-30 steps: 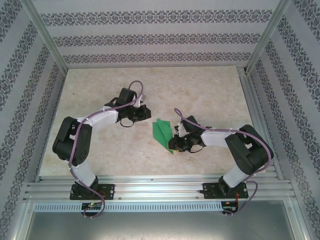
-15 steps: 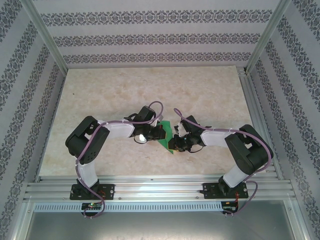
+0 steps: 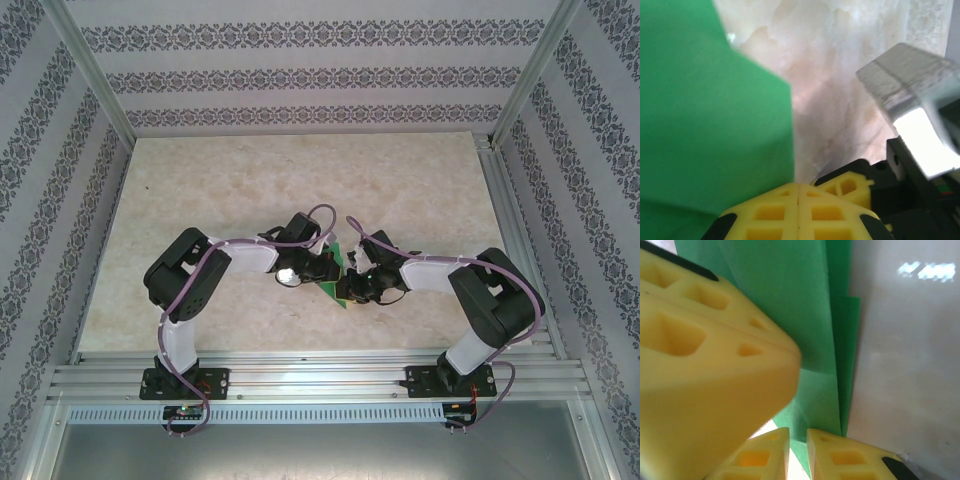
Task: Fold a paper plane with a square sheet of paper (fold left side to right side)
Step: Fourth fold the wing at the center of the table.
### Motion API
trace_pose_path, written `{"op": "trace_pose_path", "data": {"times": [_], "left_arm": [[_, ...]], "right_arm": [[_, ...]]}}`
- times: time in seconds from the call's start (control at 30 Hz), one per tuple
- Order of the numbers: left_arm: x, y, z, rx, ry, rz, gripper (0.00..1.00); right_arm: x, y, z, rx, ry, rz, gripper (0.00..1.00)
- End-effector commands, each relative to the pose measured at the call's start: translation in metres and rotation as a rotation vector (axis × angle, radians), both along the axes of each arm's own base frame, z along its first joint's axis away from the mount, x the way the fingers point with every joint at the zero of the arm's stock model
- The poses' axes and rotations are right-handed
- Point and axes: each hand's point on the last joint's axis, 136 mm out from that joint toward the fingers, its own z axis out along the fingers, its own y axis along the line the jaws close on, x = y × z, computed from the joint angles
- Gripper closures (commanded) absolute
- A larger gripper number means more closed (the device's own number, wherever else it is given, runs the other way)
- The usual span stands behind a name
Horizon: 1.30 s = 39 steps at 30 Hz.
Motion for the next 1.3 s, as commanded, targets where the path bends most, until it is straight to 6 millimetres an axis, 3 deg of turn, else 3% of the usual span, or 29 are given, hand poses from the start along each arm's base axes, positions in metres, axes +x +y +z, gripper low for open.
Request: {"op": "trace_pose_path", "data": {"times": [0.0,0.27,0.43,0.63,1.03,1.27], "left_arm": [[-0.003,-0.005,-0.008,0.020,0.006,-0.033,0.94],[-0.002,0.012,-0.032,0.109,0.057,0.014,0.94],[0.015,0.034,-0.036,0.131,0.023,0.074,0.94],[0.047,0.051,-0.037,0.142,-0.025,0.109,0.92],[0.137,0.088,-0.044,0.151,-0.085,0.188,0.91],[0.170,0.103,-0.048,0.161,-0.090,0.230,0.90]], "right_arm": [[-0.048,-0.041,-0.052,-0.242,0.164,0.011,0.81],[-0.049,-0.043,-0.052,-0.253,0.167,0.012,0.81],[-0.052,-0.045,-0.055,-0.266,0.175,0.018,0.81],[-0.053,-0.046,-0.056,-0.270,0.181,0.025,0.81],[-0.056,-0.044,-0.056,-0.265,0.186,0.036,0.81],[-0.055,-0.043,-0.054,-0.260,0.179,0.033,0.81]]}}
